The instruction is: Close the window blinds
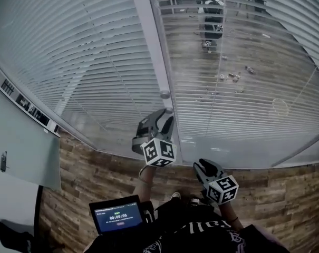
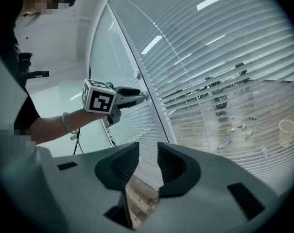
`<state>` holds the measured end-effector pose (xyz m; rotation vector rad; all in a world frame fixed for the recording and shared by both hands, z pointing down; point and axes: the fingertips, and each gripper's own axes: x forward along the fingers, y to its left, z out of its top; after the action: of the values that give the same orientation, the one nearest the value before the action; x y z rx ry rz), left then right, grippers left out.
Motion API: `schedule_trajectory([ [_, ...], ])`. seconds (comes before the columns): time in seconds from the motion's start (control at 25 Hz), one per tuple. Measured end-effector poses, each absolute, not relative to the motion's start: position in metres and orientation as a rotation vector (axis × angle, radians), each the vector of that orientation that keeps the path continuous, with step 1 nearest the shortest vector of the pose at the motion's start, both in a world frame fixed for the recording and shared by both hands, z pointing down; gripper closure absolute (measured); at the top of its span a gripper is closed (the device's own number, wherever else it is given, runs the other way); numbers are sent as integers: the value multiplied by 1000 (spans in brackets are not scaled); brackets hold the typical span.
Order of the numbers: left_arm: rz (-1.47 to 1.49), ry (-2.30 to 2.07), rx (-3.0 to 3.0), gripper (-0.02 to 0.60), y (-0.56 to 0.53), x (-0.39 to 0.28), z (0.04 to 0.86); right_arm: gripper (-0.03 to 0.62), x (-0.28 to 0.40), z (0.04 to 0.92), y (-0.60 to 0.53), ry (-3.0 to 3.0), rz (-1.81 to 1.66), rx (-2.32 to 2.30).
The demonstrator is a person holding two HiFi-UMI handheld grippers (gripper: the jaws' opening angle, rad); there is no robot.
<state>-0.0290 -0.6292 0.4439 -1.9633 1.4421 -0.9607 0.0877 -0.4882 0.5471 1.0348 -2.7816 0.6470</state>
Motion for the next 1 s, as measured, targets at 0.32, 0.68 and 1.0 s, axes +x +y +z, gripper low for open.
schedule_trajectory([
  [0.32, -940, 1497, -1923, 453, -649, -19, 448, 467, 108, 549, -515, -2756, 686, 1147],
  [0.68, 1698, 1976, -3073, 456, -650, -27, 440, 467, 110, 556, -511, -2732, 756, 1186],
  [1.0, -551, 1752, -2207, 442, -642, -22, 436, 467, 102, 559, -511, -2720, 749, 1179],
])
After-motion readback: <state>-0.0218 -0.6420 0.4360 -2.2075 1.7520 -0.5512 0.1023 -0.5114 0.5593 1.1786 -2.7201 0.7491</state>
